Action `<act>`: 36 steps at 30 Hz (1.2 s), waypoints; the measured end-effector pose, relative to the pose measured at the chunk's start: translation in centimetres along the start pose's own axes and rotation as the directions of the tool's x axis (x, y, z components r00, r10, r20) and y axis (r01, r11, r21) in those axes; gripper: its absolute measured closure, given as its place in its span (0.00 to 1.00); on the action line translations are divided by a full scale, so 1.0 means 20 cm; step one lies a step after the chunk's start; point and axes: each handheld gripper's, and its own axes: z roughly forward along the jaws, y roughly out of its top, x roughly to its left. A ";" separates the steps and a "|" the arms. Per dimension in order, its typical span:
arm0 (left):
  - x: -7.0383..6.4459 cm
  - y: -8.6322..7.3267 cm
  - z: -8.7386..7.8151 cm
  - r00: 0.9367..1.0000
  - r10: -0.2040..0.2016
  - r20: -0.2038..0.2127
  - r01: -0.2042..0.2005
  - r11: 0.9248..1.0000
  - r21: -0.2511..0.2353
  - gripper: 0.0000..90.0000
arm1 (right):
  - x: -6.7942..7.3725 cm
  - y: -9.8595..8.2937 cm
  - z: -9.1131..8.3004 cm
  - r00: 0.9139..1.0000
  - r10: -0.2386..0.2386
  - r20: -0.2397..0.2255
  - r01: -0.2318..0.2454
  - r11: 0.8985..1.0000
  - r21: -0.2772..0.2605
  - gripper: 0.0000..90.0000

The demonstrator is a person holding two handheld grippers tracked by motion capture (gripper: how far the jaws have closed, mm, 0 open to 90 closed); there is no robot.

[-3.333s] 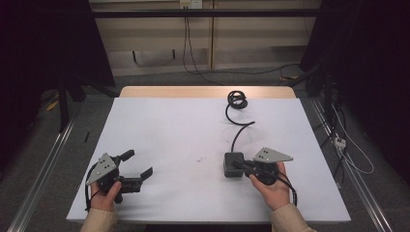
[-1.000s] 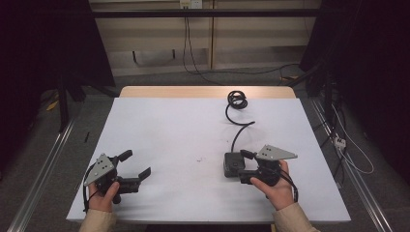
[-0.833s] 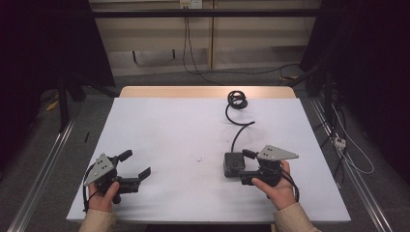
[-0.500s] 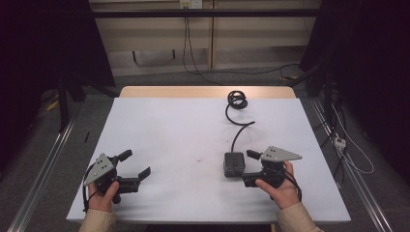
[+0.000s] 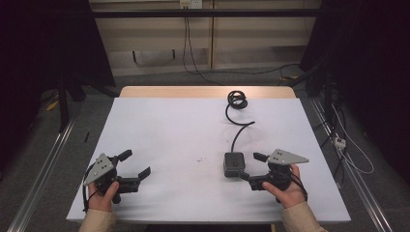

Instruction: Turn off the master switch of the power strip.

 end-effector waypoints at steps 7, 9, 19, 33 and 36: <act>0.00 0.00 0.01 1.000 -0.002 0.003 0.002 1.000 0.001 0.04 | -0.03 -0.03 -0.04 0.999 -0.028 0.035 0.028 1.000 0.006 0.11; 0.00 0.00 0.01 1.000 0.000 0.004 0.000 1.000 0.002 0.04 | -0.04 -0.04 -0.04 0.999 -0.024 0.039 0.024 1.000 0.007 0.11; 0.00 0.00 0.01 1.000 0.001 0.003 -0.001 1.000 0.002 0.04 | -0.08 -0.07 -0.09 0.998 -0.013 0.062 0.014 1.000 -0.007 0.11; 0.00 0.00 0.01 1.000 0.001 0.002 -0.001 1.000 0.003 0.04 | -0.12 -0.12 -0.14 0.996 -0.013 0.085 0.013 1.000 0.007 0.12; 0.00 0.00 0.01 1.000 0.001 0.002 -0.001 1.000 0.004 0.04 | -0.13 -0.13 -0.15 0.996 -0.012 0.091 0.011 1.000 0.012 0.12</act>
